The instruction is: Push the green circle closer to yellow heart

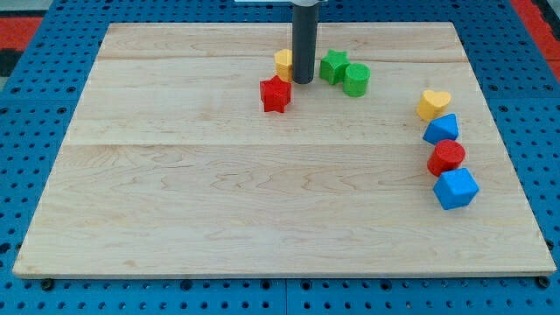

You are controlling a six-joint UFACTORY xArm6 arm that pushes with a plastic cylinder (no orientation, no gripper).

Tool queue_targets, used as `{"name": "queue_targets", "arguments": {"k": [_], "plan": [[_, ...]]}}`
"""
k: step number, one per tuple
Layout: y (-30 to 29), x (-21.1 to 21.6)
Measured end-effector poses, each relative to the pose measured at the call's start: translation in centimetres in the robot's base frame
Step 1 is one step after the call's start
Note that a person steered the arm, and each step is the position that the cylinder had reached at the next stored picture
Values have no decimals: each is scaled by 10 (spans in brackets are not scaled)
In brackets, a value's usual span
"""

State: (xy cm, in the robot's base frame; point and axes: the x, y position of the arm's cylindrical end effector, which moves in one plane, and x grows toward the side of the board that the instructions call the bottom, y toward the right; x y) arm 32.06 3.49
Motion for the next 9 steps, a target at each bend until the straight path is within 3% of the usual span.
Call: {"name": "queue_targets", "arguments": {"k": [3,9], "plan": [[63,4],[128,9]]}}
